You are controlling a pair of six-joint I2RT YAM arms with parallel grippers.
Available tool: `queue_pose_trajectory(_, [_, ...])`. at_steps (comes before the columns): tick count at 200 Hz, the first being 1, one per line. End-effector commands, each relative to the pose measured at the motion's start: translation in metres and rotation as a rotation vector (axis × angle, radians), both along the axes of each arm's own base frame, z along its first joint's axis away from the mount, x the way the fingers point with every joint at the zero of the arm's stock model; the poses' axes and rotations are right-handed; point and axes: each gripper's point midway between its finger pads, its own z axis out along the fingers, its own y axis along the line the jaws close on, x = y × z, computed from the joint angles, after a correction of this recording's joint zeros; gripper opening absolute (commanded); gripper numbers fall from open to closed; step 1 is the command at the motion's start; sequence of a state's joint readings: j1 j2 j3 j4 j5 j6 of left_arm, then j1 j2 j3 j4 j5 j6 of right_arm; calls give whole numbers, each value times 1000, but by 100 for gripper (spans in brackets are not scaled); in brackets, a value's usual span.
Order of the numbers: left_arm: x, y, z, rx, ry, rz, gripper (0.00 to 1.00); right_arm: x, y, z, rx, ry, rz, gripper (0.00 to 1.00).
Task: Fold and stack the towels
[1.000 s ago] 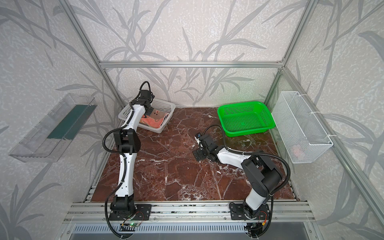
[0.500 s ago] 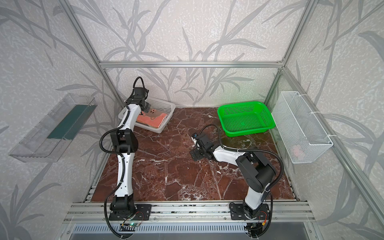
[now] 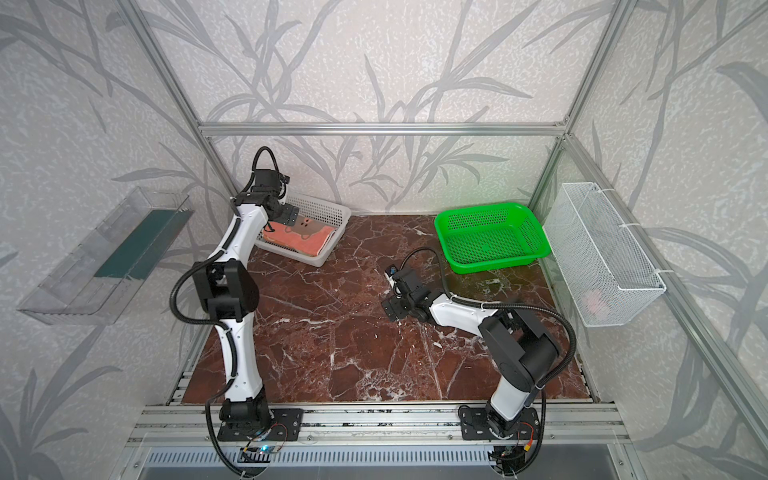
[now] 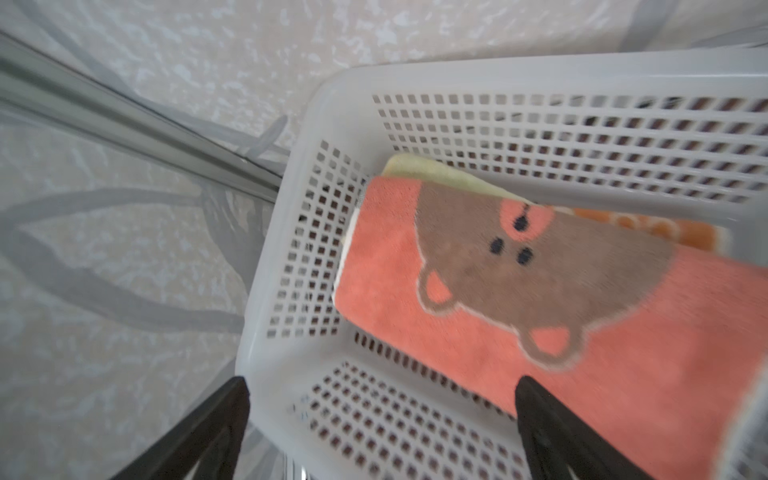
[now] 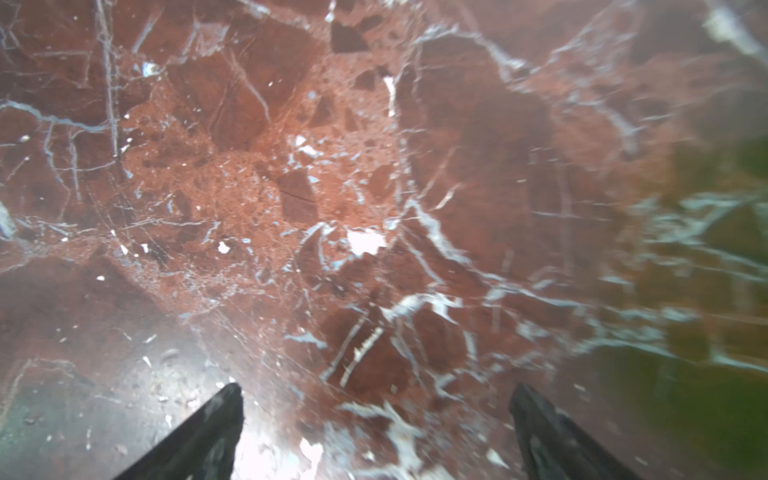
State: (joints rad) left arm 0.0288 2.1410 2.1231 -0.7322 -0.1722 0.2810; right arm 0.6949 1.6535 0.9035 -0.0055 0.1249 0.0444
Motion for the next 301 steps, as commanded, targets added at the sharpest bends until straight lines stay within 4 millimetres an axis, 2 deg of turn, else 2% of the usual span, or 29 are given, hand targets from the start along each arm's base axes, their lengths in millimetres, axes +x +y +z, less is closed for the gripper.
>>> queue_pose_trajectory(1, [-37, -35, 31, -197, -79, -35, 99, 5, -26, 28, -80, -129, -54, 99])
queue_pose_trajectory(12, [-54, -42, 34, -231, -133, -31, 99, 4, -36, 36, -94, -160, -68, 99])
queue_pose_trajectory(28, [-81, -50, 27, -259, -186, -30, 99, 5, -54, 44, -97, -180, -104, 99])
queue_pose_trajectory(48, [-113, -54, 12, -264, -197, -6, 99, 6, -81, 47, -79, -158, -162, 99])
queue_pose_trajectory(77, [-153, -49, -12, -256, -212, 52, 99, 11, -119, 53, -40, -172, -229, 99])
queue_pose_trajectory(106, [-182, -46, -43, -254, -204, 78, 99, 21, -155, 49, 22, -208, -289, 99])
queue_pose_trajectory(143, [-204, -43, -89, -259, -229, 106, 99, 38, -176, 30, -26, -303, -317, 99])
queue_pose_trajectory(158, [-210, -38, -100, -238, -246, 115, 99, 42, -181, 24, -28, -351, -332, 99])
queue_pose_trajectory(182, [-212, -32, -106, -214, -328, 118, 99, 48, -182, 34, 11, -447, -327, 99])
queue_pose_trajectory(196, [-210, -35, -105, -230, -368, 99, 99, 52, -190, 41, 10, -521, -355, 99])
queue_pose_trajectory(218, [-205, -28, -103, -235, -434, 145, 99, 50, -209, 35, 54, -557, -429, 99])
queue_pose_trajectory(234, [-202, -24, -102, -208, -481, 148, 99, 47, -209, 24, 106, -550, -402, 99])
queue_pose_trajectory(242, [-199, -22, -101, -209, -491, 149, 99, 49, -207, 28, 111, -593, -390, 99])
queue_pose_trajectory(270, [-187, -26, -90, -215, -608, 109, 99, 52, -207, 24, 112, -545, -392, 99])
queue_pose_trajectory(301, [-179, -25, -113, -212, -602, 104, 99, 52, -210, 24, 109, -546, -402, 99])
